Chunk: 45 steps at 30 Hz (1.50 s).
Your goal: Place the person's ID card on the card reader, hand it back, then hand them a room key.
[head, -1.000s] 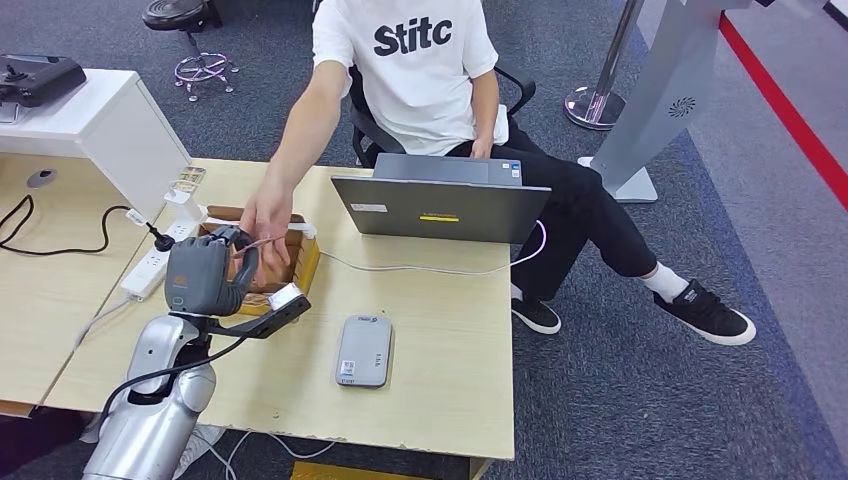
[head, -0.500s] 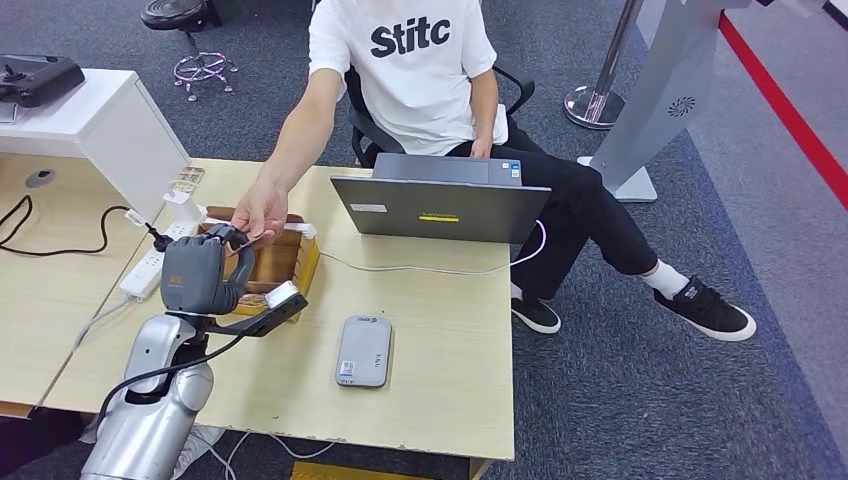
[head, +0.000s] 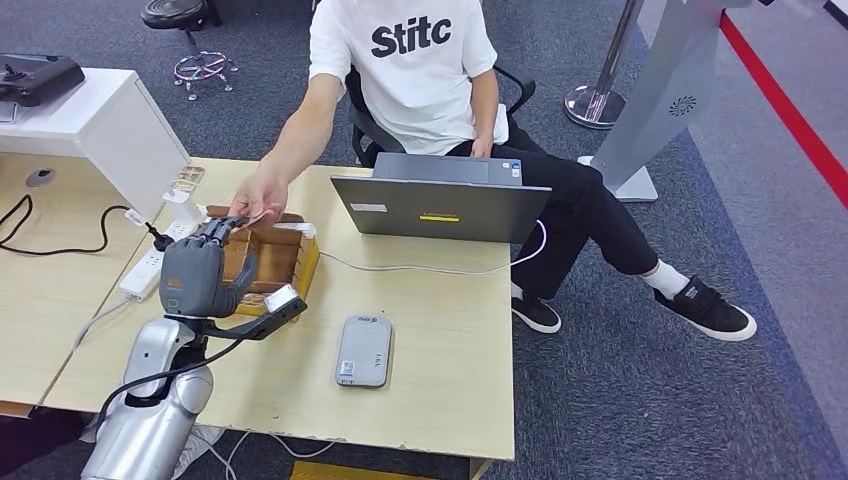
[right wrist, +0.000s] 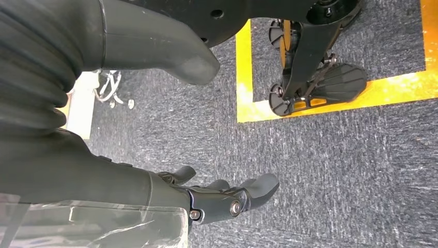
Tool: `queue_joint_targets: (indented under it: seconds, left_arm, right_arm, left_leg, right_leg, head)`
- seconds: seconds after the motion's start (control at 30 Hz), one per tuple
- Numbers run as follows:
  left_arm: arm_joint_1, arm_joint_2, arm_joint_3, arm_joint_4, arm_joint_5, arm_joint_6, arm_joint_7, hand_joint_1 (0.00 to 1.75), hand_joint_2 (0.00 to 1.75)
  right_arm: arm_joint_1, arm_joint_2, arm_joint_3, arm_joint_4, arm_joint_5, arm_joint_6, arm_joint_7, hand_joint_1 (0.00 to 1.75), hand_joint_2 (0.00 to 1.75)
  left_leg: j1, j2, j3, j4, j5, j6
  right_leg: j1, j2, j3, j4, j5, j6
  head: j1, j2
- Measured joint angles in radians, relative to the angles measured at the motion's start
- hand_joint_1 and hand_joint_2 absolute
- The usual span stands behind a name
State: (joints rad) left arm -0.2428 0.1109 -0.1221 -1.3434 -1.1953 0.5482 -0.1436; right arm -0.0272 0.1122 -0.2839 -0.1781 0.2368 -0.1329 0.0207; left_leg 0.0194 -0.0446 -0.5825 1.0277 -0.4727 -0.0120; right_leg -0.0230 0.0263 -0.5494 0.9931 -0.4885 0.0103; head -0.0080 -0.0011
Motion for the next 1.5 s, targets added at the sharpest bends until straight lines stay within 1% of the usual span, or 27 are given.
queue_joint_targets:
  seconds: [0.23, 0.4, 0.47, 0.53, 0.7, 0.8, 0.93, 1.1, 1.3, 1.5]
  left_arm:
    - [0.044, -0.017, -0.004, -0.052, -0.025, 0.014, -0.028, 0.0, 1.75]
    - [0.09, -0.033, -0.026, -0.1, -0.05, 0.013, -0.036, 0.0, 1.75]
    - [0.099, -0.037, -0.034, -0.113, -0.054, 0.005, -0.036, 0.0, 1.75]
    - [0.106, -0.037, -0.046, -0.124, -0.059, -0.026, -0.038, 0.0, 1.75]
    - [0.118, -0.012, -0.101, -0.126, -0.093, -0.16, -0.03, 0.0, 1.75]
    - [0.116, 0.009, -0.121, -0.109, -0.132, -0.197, 0.009, 0.0, 1.75]
    - [0.106, 0.041, -0.127, -0.057, -0.184, -0.197, 0.059, 0.0, 1.75]
    - [0.084, 0.069, -0.127, 0.012, -0.223, -0.185, 0.092, 0.0, 1.75]
    - [0.069, 0.085, -0.127, 0.054, -0.266, -0.167, 0.116, 0.0, 1.75]
    - [0.058, 0.092, -0.126, 0.083, -0.334, -0.134, 0.161, 0.0, 1.75]
  right_arm:
    - [0.0, 0.0, -0.012, 0.0, -0.004, 0.006, 0.009, 0.0, 1.75]
    - [0.0, 0.0, -0.016, 0.0, -0.005, 0.006, 0.018, 0.0, 1.75]
    - [0.0, 0.0, -0.017, 0.0, -0.005, 0.007, 0.019, 0.0, 1.75]
    - [0.0, 0.0, -0.02, 0.0, -0.005, 0.008, 0.02, 0.0, 1.75]
    - [0.001, 0.0, -0.031, 0.0, 0.0, 0.011, 0.022, 0.0, 1.75]
    - [0.001, 0.0, -0.034, 0.0, 0.009, 0.015, 0.022, 0.0, 1.75]
    - [0.001, 0.0, -0.036, 0.0, 0.02, 0.016, 0.02, 0.0, 1.75]
    - [0.001, 0.0, -0.038, 0.0, 0.033, 0.016, 0.02, 0.0, 1.75]
    - [0.001, 0.0, -0.04, 0.0, 0.037, 0.017, 0.02, 0.0, 1.75]
    - [0.002, 0.001, -0.041, 0.0, 0.047, 0.017, 0.02, 0.0, 1.75]
  left_leg:
    - [0.0, 0.0, 0.0, 0.0, 0.0, 0.0]
    - [0.0, 0.0, 0.0, 0.0, 0.0, 0.0]
    - [0.0, 0.0, 0.0, 0.0, 0.0, 0.0]
    - [0.0, 0.0, 0.0, 0.0, 0.0, 0.0]
    - [0.0, 0.0, 0.0, 0.0, 0.0, 0.0]
    - [0.0, 0.0, 0.0, 0.0, 0.0, 0.0]
    - [0.0, 0.0, 0.0, 0.0, 0.0, 0.0]
    - [0.0, 0.0, 0.0, 0.0, 0.0, 0.0]
    - [0.0, 0.0, 0.0, 0.0, 0.0, 0.0]
    - [0.0, 0.0, 0.0, 0.0, 0.0, 0.0]
  right_leg:
    - [0.0, 0.0, 0.0, 0.0, 0.0, 0.0]
    - [0.0, 0.0, 0.0, 0.0, 0.0, 0.0]
    - [0.0, 0.0, 0.0, 0.0, 0.0, 0.0]
    - [0.0, 0.0, 0.0, 0.0, 0.0, 0.0]
    - [0.0, 0.0, 0.0, 0.0, 0.0, 0.0]
    - [0.0, 0.0, 0.0, 0.0, 0.0, 0.0]
    - [0.0, 0.0, 0.0, 0.0, 0.0, 0.0]
    - [0.0, 0.0, 0.0, 0.0, 0.0, 0.0]
    - [0.0, 0.0, 0.0, 0.0, 0.0, 0.0]
    - [0.0, 0.0, 0.0, 0.0, 0.0, 0.0]
  head:
    - [0.0, 0.0]
    - [0.0, 0.0]
    - [0.0, 0.0]
    - [0.0, 0.0]
    - [0.0, 0.0]
    - [0.0, 0.0]
    - [0.0, 0.0]
    - [0.0, 0.0]
    - [0.0, 0.0]
    - [0.0, 0.0]
